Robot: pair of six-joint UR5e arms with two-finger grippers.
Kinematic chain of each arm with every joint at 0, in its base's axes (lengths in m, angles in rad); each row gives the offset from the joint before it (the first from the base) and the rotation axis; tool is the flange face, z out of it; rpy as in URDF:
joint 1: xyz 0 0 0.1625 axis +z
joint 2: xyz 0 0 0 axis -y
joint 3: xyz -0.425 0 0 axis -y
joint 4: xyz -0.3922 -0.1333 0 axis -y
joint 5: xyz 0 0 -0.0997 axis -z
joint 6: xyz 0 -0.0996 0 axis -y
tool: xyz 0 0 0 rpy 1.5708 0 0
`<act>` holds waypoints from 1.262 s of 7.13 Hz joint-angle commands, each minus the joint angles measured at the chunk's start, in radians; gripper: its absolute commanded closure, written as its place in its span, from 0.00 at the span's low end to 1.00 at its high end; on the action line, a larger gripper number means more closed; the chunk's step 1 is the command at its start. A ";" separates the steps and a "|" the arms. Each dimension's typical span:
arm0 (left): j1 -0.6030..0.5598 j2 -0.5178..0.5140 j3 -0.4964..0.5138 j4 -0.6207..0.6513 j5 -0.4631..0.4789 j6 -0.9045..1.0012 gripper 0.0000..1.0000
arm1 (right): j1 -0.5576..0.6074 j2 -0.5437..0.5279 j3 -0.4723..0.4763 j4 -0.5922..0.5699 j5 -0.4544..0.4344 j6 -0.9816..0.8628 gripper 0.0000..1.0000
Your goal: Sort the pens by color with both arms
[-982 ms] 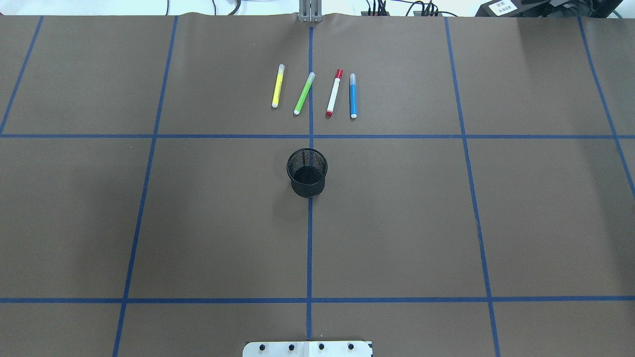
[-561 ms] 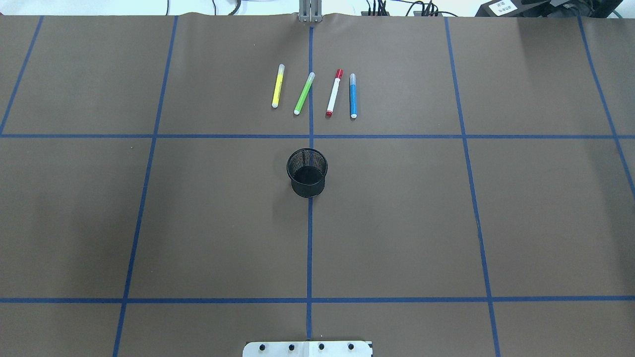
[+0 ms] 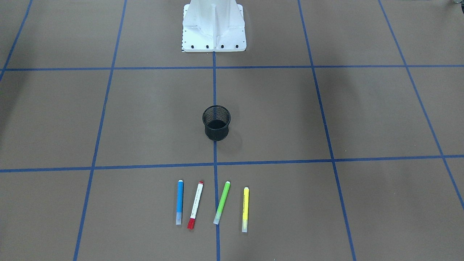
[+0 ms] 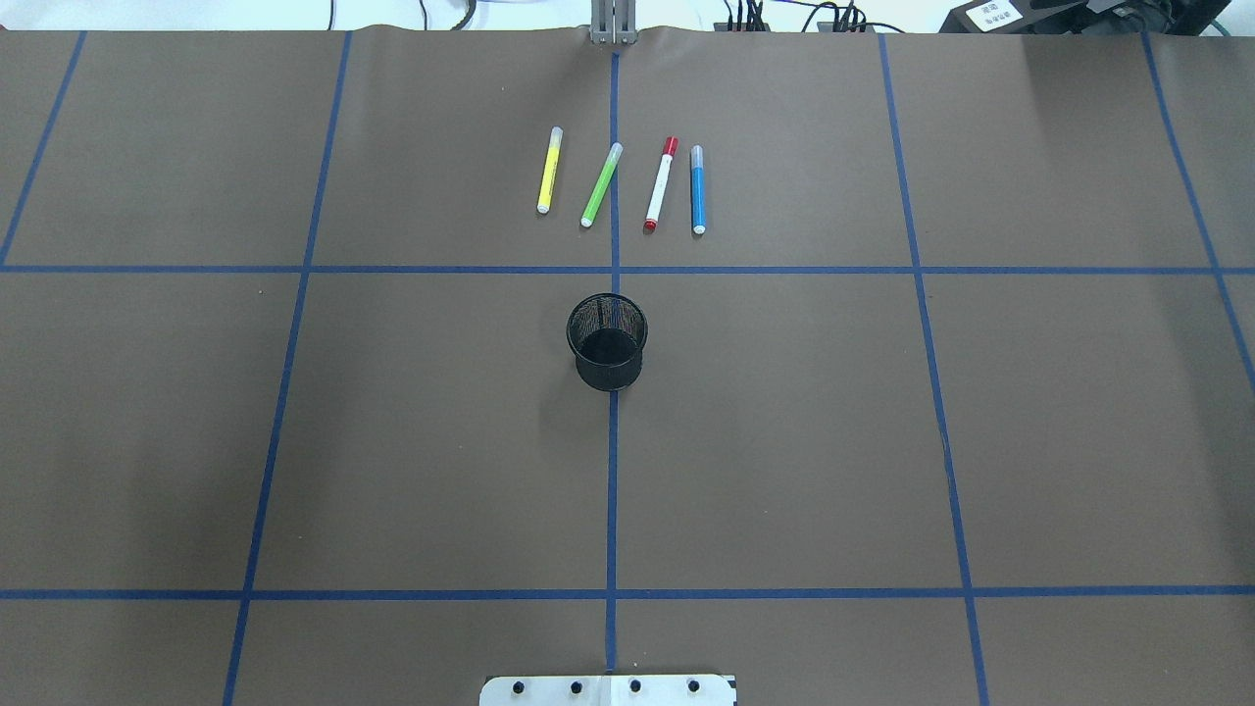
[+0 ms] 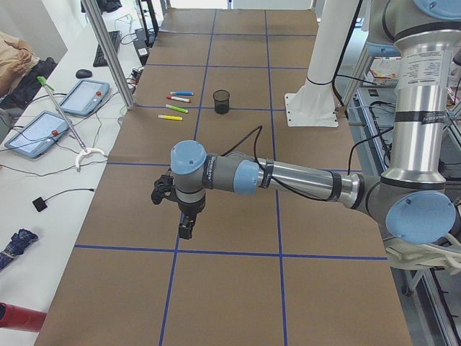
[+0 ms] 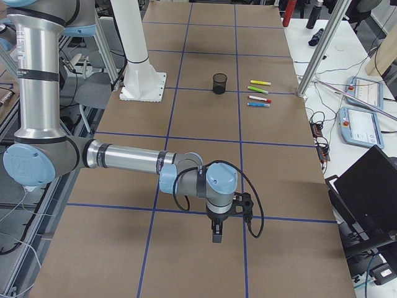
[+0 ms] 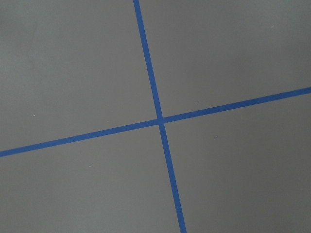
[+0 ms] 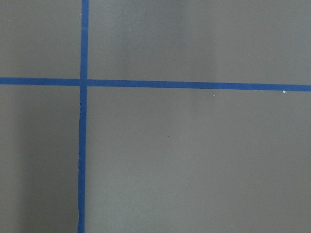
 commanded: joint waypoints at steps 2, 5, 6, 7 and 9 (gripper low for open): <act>0.002 0.013 -0.006 0.000 0.004 0.000 0.00 | -0.006 0.013 0.034 -0.006 -0.069 0.013 0.00; 0.000 0.023 -0.005 -0.005 0.005 0.002 0.00 | -0.006 0.011 0.057 -0.014 0.086 0.018 0.00; -0.002 0.024 -0.006 -0.005 0.007 0.002 0.00 | -0.006 0.011 0.054 -0.015 0.088 0.018 0.00; 0.000 0.023 -0.006 -0.003 0.007 0.002 0.00 | -0.006 0.011 0.057 -0.014 0.083 0.018 0.00; -0.002 0.026 -0.006 -0.003 0.007 0.002 0.00 | -0.006 0.008 0.058 -0.008 0.077 0.015 0.00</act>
